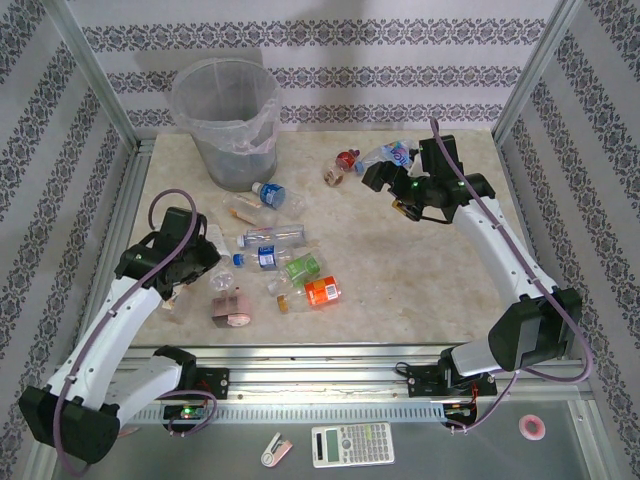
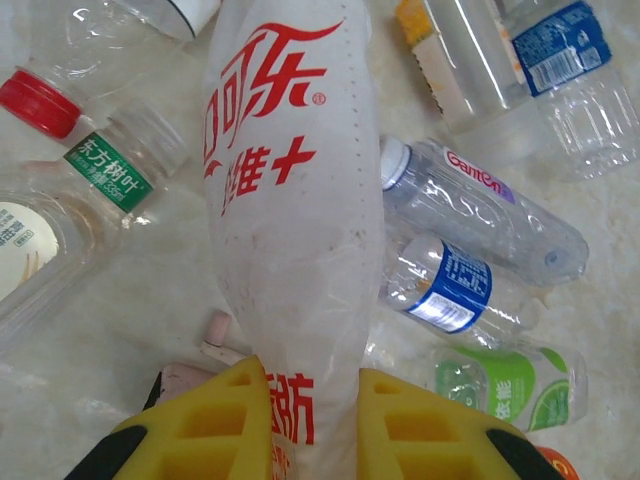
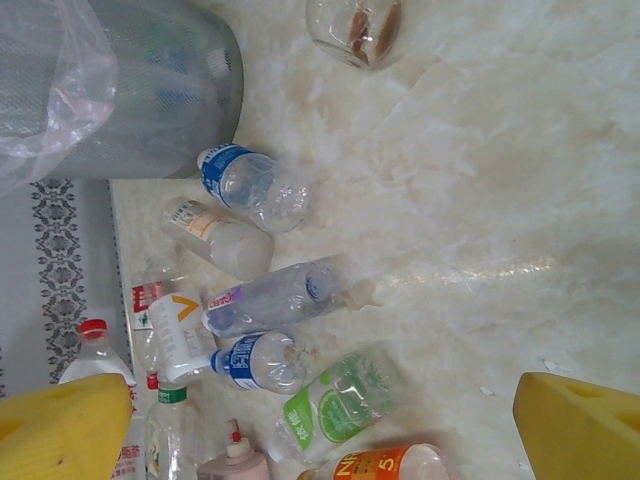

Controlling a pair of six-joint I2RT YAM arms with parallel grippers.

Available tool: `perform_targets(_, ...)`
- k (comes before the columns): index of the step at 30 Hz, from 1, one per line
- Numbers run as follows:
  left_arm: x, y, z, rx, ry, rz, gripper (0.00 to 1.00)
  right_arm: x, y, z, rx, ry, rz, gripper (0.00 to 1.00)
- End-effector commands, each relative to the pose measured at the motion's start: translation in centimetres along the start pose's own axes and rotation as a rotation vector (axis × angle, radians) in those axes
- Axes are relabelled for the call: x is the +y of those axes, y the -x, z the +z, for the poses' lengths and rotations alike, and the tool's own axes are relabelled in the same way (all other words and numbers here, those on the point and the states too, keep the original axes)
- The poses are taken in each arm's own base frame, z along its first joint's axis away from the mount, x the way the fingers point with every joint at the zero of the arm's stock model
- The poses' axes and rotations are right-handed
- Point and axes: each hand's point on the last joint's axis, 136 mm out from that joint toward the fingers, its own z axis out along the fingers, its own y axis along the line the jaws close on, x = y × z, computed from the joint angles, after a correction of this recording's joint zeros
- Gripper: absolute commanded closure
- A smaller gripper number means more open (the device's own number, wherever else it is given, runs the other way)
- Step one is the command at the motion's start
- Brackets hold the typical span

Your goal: Throw the plastic bottles in the bin

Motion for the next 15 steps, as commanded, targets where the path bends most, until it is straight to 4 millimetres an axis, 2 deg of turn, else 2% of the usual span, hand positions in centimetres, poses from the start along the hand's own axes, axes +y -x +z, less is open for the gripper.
perform_targets(1, 1.0, -0.4, 0.6, 0.033, 0.023, -0.043, 0.89, -0.6, -0.8, -0.9, 0.004, -0.009, -0.034, 0.02)
perform_targets(8, 1.9, 0.1, 1.5, 0.045, 0.061, -0.07, 0.89, -1.7, -1.6, -1.6, 0.006, -0.026, -0.042, 0.02)
perform_targets(15, 1.1, 1.1, 1.9, 0.042, 0.068, -0.057, 0.89, -2.3, -1.6, -1.8, 0.003, -0.034, -0.032, 0.02)
